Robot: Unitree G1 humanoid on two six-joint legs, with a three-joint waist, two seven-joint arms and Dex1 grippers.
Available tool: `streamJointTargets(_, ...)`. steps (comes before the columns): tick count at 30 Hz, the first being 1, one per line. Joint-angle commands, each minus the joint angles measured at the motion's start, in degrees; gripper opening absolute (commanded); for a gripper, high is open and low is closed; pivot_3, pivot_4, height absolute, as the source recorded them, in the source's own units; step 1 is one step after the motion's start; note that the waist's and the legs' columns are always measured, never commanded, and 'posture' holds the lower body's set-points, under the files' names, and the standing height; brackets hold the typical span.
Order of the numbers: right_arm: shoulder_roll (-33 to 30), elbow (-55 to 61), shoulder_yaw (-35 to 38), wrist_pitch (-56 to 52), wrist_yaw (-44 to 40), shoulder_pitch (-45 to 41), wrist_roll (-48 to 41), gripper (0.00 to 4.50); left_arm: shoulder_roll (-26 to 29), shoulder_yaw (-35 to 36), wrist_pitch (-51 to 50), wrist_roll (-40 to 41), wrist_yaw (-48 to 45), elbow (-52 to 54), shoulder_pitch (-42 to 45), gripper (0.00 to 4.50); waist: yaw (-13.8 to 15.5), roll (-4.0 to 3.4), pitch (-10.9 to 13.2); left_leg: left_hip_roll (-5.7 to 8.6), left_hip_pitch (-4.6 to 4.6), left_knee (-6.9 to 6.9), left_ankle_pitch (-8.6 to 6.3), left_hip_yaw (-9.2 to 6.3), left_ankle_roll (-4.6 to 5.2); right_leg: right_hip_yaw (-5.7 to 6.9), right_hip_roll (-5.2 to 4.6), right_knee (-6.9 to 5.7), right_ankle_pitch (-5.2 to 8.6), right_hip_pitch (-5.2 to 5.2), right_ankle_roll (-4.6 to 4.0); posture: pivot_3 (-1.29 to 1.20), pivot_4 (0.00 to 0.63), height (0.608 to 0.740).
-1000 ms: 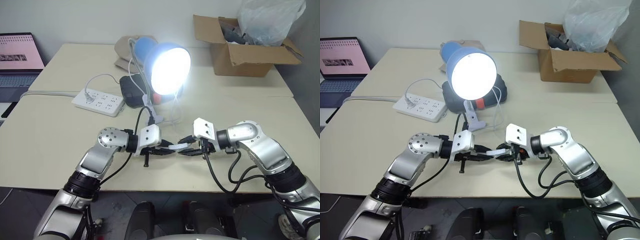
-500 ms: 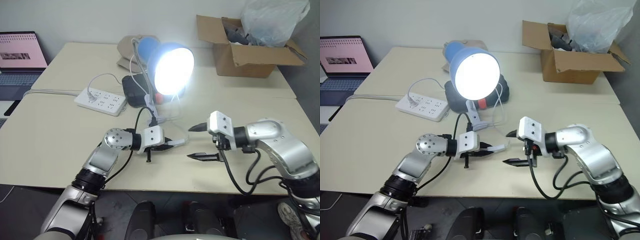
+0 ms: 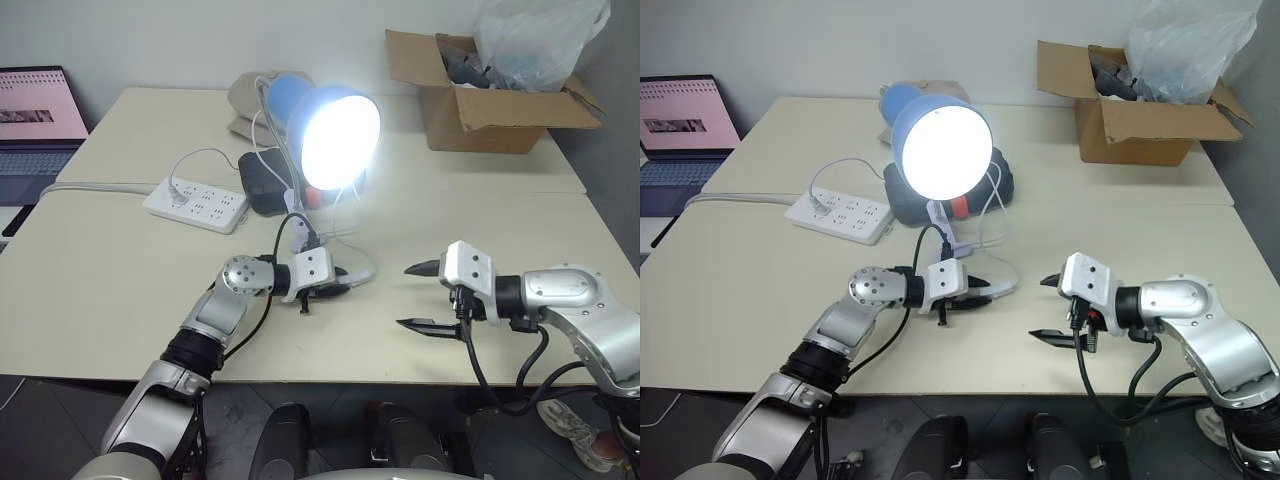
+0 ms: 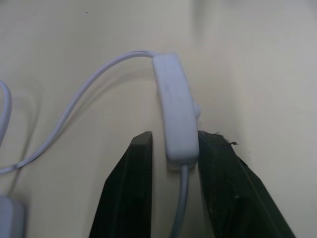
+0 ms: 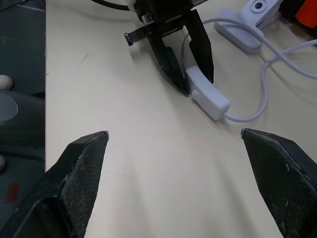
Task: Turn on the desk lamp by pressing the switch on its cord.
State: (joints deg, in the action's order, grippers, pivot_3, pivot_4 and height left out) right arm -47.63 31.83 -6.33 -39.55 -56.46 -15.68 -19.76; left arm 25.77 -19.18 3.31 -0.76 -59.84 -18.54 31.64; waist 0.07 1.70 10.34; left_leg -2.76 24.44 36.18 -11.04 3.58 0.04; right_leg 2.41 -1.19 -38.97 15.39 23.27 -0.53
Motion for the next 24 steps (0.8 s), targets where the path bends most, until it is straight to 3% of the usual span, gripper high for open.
streamJointTargets(1,-0.7,1.9,1.8,0.1,0.7,0.4,-1.1,4.50,-0.2,2.4,-0.1,2.2,-0.2,2.1,0.9,2.41,0.0,0.00,0.0,0.00,0.00,0.00,0.00,0.00,0.00,0.00,0.00,0.00,0.00,0.00,0.00,0.00,0.150,0.740)
streamJointTargets(5,-1.0,1.6,2.3,0.6,0.7,0.7,-1.3,4.50,2.6,4.8,-3.0,5.8,-2.6,9.7,-1.4,3.37,-0.1,0.00,0.0,-0.01,0.00,0.00,0.00,0.00,0.00,0.00,0.00,0.00,0.00,0.00,0.00,0.00,0.150,0.740)
streamJointTargets(10,-1.6,0.7,4.9,1.8,0.3,1.3,-2.4,4.50,8.1,12.5,-13.6,10.6,0.6,21.4,-5.2,3.37,-0.3,0.00,0.0,-0.03,0.00,-0.01,0.00,-0.02,0.00,0.01,0.00,0.00,0.00,0.00,0.00,0.00,0.150,0.740)
streamJointTargets(16,-2.1,-1.4,11.4,7.9,-1.8,4.0,-3.9,4.50,16.7,21.8,-20.7,14.2,1.8,33.2,-16.5,3.37,-0.2,-0.01,0.0,-0.02,-0.05,-0.06,0.00,0.01,-0.01,-0.03,-0.03,0.04,0.02,-0.03,0.00,0.00,0.150,0.740)
streamJointTargets(24,-4.1,-5.5,12.1,13.1,-7.1,4.1,-5.3,4.50,17.9,25.5,-26.8,21.5,2.1,40.2,-23.6,3.37,0.4,0.00,0.0,0.02,-0.05,0.00,0.00,-0.03,-0.01,0.06,-0.12,0.05,-0.01,-0.07,0.02,0.00,0.150,0.740)
